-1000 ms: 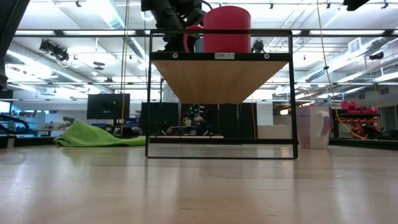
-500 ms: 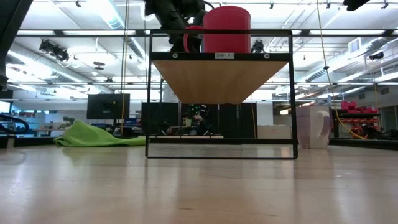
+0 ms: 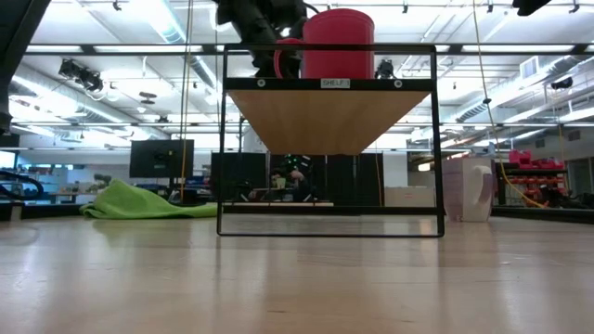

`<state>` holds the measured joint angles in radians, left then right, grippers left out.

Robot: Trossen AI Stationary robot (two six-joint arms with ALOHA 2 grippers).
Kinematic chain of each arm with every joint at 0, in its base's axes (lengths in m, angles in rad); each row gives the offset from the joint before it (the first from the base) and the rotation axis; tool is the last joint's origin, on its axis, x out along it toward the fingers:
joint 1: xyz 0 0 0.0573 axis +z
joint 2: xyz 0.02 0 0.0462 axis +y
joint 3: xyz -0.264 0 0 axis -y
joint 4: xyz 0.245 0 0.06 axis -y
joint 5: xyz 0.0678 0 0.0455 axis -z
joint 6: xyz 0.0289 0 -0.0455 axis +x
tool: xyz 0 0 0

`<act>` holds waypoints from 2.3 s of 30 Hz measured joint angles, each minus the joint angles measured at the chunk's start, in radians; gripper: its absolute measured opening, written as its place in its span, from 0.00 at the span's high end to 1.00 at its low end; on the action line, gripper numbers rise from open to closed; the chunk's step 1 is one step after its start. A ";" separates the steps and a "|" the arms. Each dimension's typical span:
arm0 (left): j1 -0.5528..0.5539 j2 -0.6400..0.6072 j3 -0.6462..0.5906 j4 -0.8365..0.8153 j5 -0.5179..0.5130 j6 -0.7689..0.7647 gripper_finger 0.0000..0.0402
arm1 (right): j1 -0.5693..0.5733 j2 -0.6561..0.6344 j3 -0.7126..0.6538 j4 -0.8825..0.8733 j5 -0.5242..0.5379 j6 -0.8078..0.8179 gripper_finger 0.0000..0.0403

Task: Stack small to large cups/mugs on shelf
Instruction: Put the blue cup on the shelf, then put the violet mug on the shelf

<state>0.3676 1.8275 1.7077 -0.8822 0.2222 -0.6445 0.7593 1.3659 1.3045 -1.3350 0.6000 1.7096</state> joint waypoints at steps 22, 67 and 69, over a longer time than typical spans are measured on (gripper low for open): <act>-0.005 0.000 0.000 -0.031 0.000 0.003 0.95 | 0.000 0.000 0.000 0.000 0.001 0.016 0.86; -0.091 -0.252 0.000 -0.597 -0.308 0.215 0.94 | -1.082 -0.276 0.120 -0.225 -0.331 -0.909 0.80; -0.112 -0.252 0.000 -0.597 -0.308 0.179 0.93 | -1.147 -0.256 0.120 -0.232 -0.333 -1.006 0.77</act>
<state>0.2554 1.5757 1.7081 -1.4795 -0.0858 -0.4651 -0.3878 1.1100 1.4242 -1.5669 0.2670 0.7034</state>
